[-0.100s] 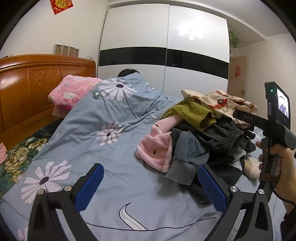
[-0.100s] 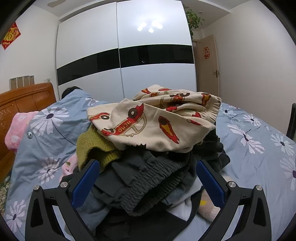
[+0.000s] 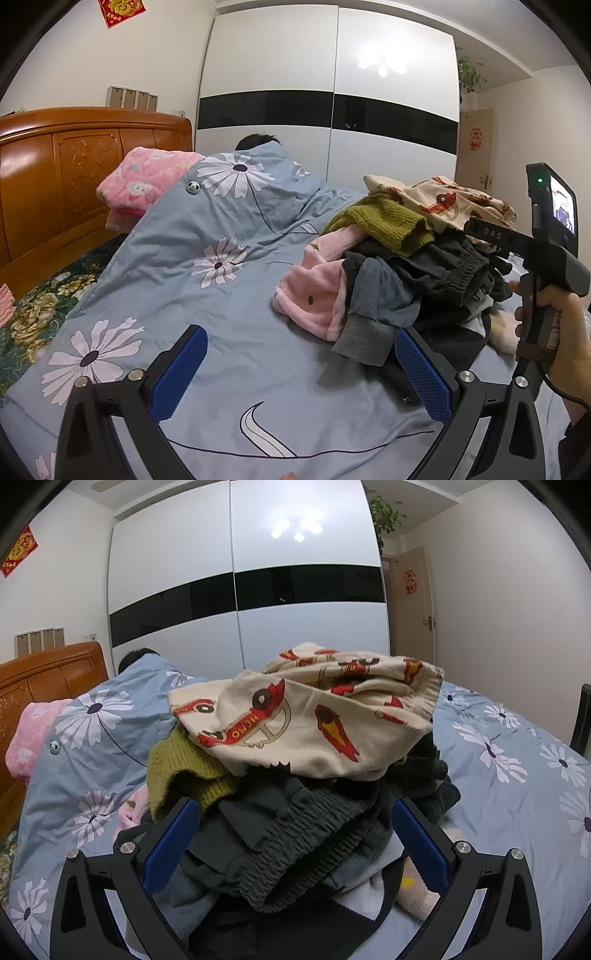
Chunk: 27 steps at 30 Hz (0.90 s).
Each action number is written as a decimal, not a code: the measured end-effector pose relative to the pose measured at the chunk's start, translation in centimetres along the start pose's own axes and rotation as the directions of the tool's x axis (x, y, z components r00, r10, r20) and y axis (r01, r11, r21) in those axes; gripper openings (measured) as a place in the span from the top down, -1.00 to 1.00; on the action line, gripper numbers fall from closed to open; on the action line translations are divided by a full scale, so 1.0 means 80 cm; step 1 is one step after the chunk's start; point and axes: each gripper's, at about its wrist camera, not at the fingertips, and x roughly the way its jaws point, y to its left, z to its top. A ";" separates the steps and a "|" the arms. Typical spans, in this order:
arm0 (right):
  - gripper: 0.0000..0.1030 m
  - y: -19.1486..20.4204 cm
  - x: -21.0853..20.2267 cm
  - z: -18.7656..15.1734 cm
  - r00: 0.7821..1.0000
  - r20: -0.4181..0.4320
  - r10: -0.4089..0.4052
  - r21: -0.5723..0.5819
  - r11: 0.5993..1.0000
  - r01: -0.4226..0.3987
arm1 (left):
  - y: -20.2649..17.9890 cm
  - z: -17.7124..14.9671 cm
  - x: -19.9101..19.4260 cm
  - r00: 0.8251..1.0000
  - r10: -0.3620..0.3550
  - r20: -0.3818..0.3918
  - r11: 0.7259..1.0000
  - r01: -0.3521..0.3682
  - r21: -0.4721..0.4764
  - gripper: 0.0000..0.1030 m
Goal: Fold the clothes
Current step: 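Move the right gripper toward the cream car-print pants on the clothes heap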
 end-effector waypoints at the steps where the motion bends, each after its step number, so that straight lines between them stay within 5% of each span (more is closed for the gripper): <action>1: -1.00 0.000 -0.001 0.001 1.000 0.001 0.006 0.003 1.000 -0.006 | 0.001 0.000 0.000 1.000 0.001 -0.005 1.000 -0.001 0.002 -1.00; 11: -1.00 0.009 -0.033 0.002 0.996 -0.081 -0.028 -0.023 0.999 0.027 | 0.001 0.002 -0.005 1.000 0.021 0.008 0.999 -0.021 0.026 -1.00; 17: -1.00 0.034 -0.099 -0.014 0.990 -0.102 -0.102 -0.176 0.981 0.083 | 0.009 0.002 -0.006 0.999 0.037 0.013 0.999 -0.037 0.018 -1.00; 27: -1.00 0.088 -0.164 -0.045 0.994 -0.072 -0.088 -0.329 0.943 0.060 | 0.026 0.006 -0.003 0.999 0.050 0.007 0.999 -0.050 -0.015 -1.00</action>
